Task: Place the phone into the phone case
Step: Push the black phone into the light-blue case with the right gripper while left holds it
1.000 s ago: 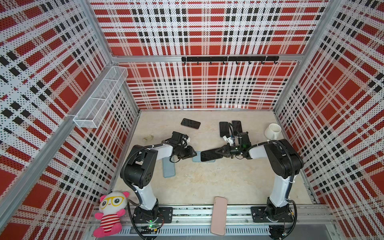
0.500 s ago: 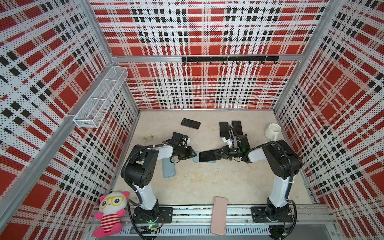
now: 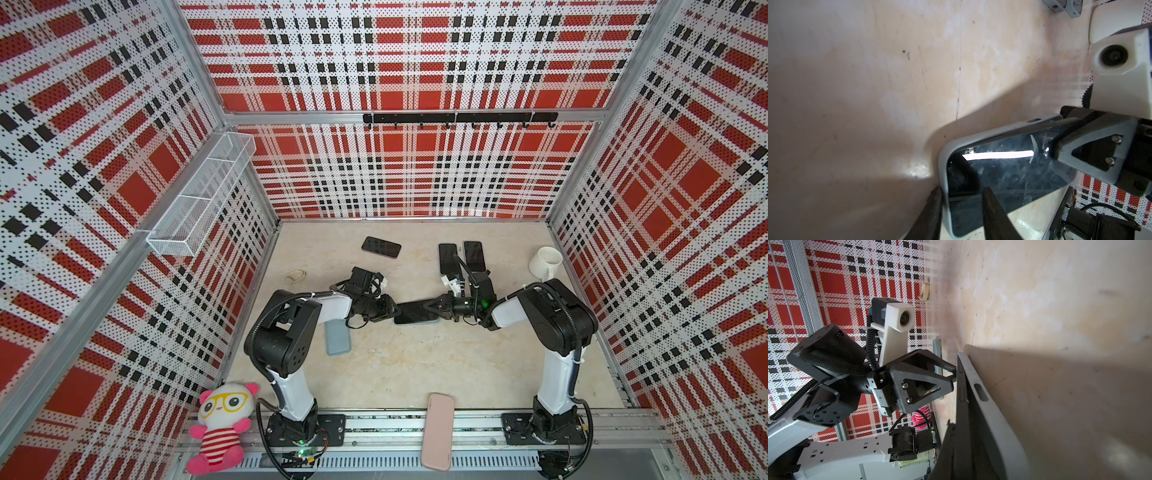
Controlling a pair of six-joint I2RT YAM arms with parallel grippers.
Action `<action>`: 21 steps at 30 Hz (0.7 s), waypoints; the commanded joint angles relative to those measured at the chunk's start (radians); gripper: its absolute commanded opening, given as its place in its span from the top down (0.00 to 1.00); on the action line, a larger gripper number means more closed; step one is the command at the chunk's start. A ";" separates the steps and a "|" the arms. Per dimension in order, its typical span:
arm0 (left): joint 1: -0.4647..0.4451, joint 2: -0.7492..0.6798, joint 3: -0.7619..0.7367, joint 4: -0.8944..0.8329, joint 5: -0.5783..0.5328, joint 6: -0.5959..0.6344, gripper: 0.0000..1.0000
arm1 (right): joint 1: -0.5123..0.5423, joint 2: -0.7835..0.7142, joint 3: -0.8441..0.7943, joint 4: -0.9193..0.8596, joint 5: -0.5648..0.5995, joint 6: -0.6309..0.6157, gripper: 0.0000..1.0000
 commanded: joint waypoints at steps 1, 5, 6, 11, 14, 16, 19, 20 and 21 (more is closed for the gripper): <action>-0.026 0.023 -0.012 -0.003 0.042 0.010 0.65 | 0.056 0.045 -0.012 -0.004 0.004 -0.003 1.00; -0.026 0.026 0.008 -0.038 0.011 0.033 0.66 | 0.056 0.035 -0.014 -0.014 0.008 -0.010 1.00; -0.026 0.022 0.013 -0.051 -0.011 0.043 0.66 | 0.056 0.028 -0.008 -0.037 0.012 -0.024 1.00; -0.025 0.007 0.031 -0.096 -0.094 0.072 0.68 | 0.057 -0.036 0.032 -0.254 0.062 -0.167 0.82; -0.025 0.012 0.034 -0.108 -0.112 0.079 0.68 | 0.057 -0.087 0.066 -0.398 0.123 -0.248 0.68; -0.028 0.015 0.037 -0.109 -0.116 0.079 0.69 | 0.057 -0.116 0.111 -0.547 0.180 -0.323 0.60; -0.028 0.019 0.039 -0.114 -0.123 0.080 0.69 | 0.057 -0.162 0.152 -0.672 0.229 -0.384 0.55; -0.028 0.017 0.041 -0.115 -0.126 0.081 0.69 | 0.056 -0.178 0.166 -0.710 0.252 -0.398 0.54; -0.028 0.015 0.042 -0.116 -0.129 0.081 0.69 | 0.056 -0.196 0.182 -0.749 0.273 -0.417 0.53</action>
